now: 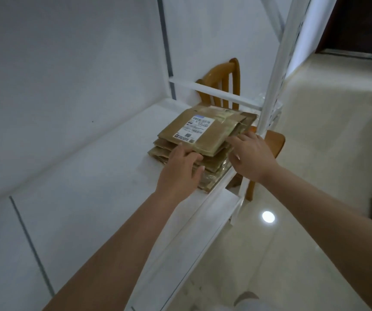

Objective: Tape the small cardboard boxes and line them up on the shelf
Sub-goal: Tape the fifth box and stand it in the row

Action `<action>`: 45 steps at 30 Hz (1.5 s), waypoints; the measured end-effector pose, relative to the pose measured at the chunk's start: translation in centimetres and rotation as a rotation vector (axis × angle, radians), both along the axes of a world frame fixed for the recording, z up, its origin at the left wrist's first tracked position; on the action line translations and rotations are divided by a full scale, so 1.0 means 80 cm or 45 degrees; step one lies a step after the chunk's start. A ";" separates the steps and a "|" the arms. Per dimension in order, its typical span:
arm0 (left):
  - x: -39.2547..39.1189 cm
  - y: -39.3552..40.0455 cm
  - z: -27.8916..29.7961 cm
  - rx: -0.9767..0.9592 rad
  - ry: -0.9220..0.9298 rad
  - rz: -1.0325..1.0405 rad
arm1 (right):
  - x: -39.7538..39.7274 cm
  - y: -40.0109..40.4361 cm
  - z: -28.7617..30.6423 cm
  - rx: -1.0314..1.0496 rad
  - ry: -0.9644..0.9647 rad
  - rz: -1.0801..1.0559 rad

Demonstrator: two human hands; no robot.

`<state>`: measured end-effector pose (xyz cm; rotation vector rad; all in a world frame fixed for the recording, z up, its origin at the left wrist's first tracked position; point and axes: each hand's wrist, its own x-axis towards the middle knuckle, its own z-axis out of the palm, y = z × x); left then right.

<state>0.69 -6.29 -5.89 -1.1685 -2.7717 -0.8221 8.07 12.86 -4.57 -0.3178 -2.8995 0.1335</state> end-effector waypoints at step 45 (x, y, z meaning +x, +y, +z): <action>-0.068 0.176 0.016 0.432 -0.204 1.177 | -0.264 0.186 0.002 -0.666 -0.108 0.244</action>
